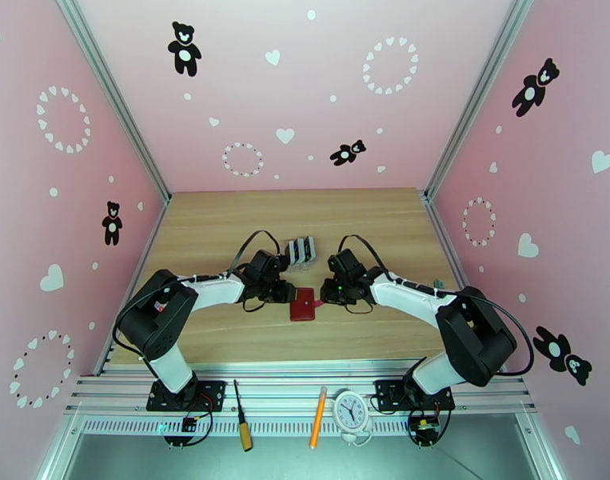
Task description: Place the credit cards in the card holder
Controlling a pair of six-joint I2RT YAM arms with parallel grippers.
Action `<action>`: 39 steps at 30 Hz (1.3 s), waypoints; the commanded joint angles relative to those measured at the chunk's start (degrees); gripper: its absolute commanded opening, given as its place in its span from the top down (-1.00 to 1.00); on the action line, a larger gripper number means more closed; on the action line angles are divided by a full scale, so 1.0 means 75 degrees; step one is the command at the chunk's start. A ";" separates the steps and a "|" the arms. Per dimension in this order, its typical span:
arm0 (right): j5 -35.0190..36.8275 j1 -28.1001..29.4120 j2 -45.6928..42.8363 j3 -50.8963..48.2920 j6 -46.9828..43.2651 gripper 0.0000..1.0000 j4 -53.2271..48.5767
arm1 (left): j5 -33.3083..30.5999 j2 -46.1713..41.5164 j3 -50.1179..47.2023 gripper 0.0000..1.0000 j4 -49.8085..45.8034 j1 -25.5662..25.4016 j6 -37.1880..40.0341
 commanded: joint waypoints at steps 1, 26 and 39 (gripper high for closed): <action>-0.0109 -0.0043 -0.0136 -0.0173 0.0048 0.60 0.0120 | 0.0019 0.0164 0.0105 0.32 -0.0153 -0.0042 0.0147; -0.0237 -0.0072 -0.0479 -0.0309 0.0083 0.69 0.0167 | 0.0019 0.0190 0.0117 0.31 -0.0166 -0.0050 0.0147; -0.0156 -0.0132 -0.0346 -0.0332 0.0001 0.56 0.0106 | 0.0018 0.0192 0.0105 0.31 -0.0175 -0.0043 0.0147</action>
